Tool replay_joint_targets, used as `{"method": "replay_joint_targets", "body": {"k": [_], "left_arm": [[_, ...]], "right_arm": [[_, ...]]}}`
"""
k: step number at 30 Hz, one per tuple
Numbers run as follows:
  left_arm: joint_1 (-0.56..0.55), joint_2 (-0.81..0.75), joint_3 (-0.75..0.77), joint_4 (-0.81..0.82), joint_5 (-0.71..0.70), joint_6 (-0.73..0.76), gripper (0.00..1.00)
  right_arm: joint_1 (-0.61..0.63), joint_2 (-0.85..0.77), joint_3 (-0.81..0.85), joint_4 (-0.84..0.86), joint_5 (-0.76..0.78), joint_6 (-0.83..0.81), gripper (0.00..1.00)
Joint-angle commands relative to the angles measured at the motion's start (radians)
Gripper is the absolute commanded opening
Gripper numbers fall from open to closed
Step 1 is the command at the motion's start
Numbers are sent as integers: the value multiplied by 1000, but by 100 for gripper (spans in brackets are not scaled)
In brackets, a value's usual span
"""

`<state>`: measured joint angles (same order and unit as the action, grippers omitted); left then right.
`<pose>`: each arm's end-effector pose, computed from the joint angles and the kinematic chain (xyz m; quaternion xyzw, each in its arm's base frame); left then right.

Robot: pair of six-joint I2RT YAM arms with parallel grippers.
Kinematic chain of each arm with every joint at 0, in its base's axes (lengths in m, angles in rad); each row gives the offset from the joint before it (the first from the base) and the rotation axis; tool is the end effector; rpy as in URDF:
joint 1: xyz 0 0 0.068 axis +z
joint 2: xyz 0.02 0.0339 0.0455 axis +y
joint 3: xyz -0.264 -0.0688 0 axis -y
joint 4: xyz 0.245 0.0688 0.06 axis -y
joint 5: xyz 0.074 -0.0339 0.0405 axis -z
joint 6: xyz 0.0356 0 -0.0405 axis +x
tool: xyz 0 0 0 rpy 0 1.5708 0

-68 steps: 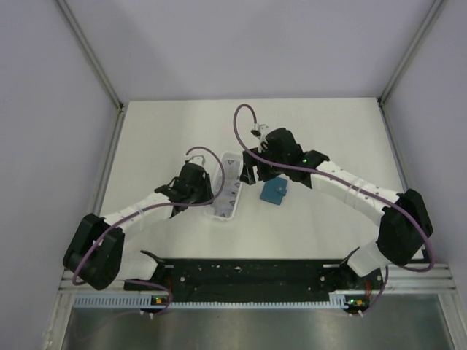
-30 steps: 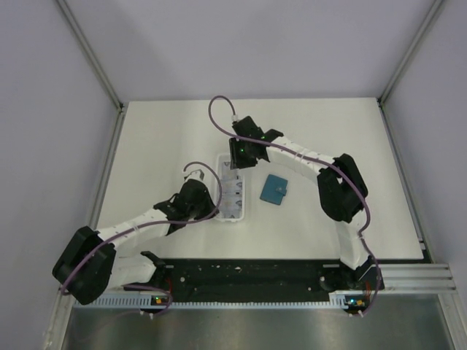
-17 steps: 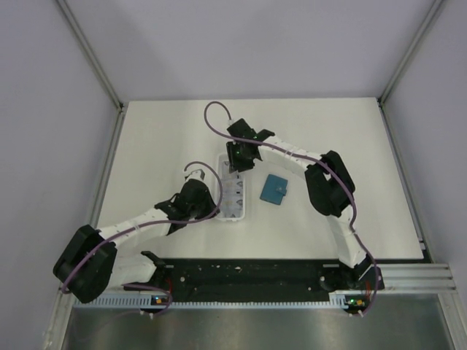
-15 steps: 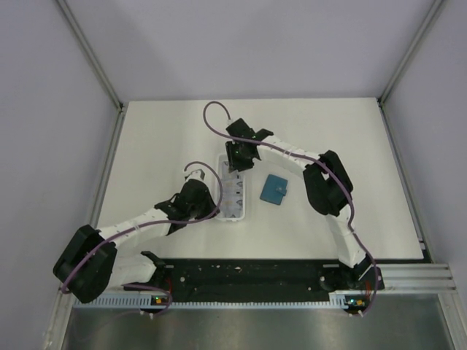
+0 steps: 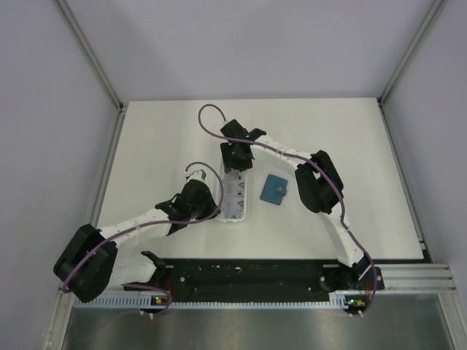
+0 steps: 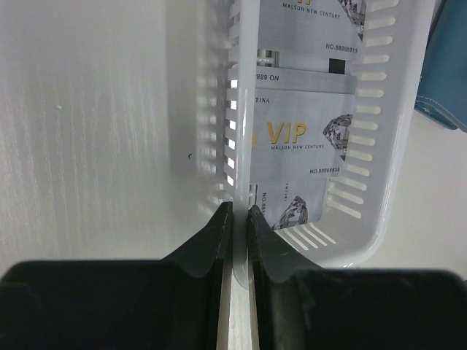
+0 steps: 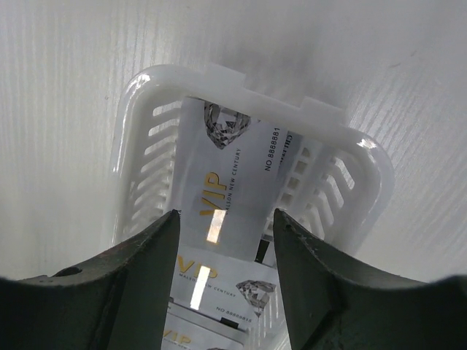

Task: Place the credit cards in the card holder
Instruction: Pick up the credit card from the storage box.

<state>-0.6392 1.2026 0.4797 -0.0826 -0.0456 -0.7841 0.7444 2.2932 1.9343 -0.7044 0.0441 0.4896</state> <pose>0.1810 -0.1325 0.1637 -0.0756 0.9244 -0.2278 0.2965 0.3675 0.3364 0.1859 -0.1175 0.9606 0.1278 0.2170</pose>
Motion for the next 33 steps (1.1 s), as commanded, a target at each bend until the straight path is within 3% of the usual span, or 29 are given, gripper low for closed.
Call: {"method": "replay_joint_targets", "body": {"k": [1,11,26,28,33], "left_arm": [[-4,-6,3,43,-13,3,1],[-5,-2,10,46,-8,9,1],[-5,9,14,52,9,17,1],[-5,9,16,55,10,17,1],[-5,5,10,55,10,16,0]], "right_arm": [[7,35,66,-27,11,-11,55],[7,81,106,-73,-7,-14,61],[9,140,141,-121,-29,-26,60],[9,141,143,-129,-27,-26,59],[10,124,135,-129,-35,-31,43]]}}
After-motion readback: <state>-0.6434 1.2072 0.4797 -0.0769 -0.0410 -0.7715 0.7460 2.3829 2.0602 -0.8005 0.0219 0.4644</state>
